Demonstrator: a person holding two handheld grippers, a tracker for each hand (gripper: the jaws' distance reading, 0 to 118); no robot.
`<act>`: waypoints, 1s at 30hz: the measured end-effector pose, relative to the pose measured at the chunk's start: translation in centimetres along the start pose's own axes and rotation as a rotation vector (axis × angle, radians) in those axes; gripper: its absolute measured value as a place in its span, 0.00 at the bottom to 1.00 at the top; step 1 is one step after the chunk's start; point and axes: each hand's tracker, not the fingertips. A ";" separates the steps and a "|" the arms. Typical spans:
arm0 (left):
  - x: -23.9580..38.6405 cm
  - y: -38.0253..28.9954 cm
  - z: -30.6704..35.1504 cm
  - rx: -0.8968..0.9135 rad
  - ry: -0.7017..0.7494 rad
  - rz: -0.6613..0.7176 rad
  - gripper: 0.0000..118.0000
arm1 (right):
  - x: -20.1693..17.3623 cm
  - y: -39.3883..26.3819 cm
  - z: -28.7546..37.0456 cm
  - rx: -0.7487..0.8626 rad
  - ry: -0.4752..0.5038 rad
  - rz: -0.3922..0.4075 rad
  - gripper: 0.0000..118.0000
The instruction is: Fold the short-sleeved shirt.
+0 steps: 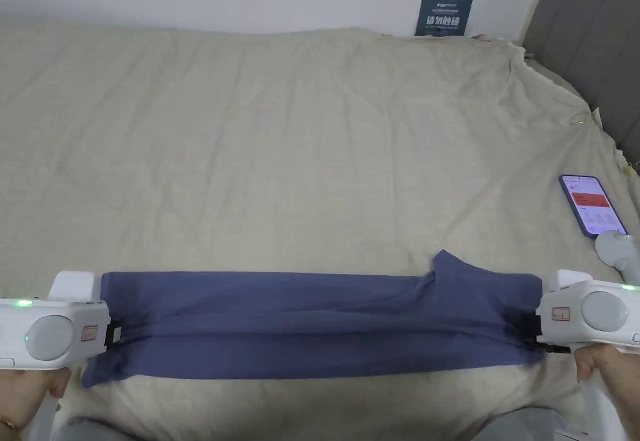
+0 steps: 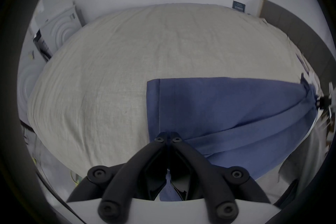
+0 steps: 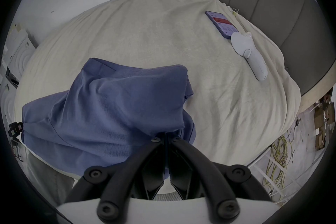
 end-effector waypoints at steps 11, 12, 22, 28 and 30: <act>-5.0 4.3 6.0 0.077 0.064 0.191 1.00 | 1.2 4.4 9.7 0.272 -0.099 0.146 0.97; -5.1 5.0 7.1 0.115 0.065 0.206 1.00 | 0.8 4.9 11.0 0.329 -0.105 0.157 0.97; 1.0 6.8 14.7 0.686 0.127 0.151 1.00 | -4.2 4.0 17.5 0.857 0.030 0.111 0.98; 4.0 5.4 15.2 0.789 0.035 0.105 0.87 | -7.5 1.4 17.5 0.946 0.052 0.111 0.97; 4.3 5.0 15.1 0.795 0.025 0.116 0.65 | -8.3 0.4 17.8 0.946 0.083 0.104 0.94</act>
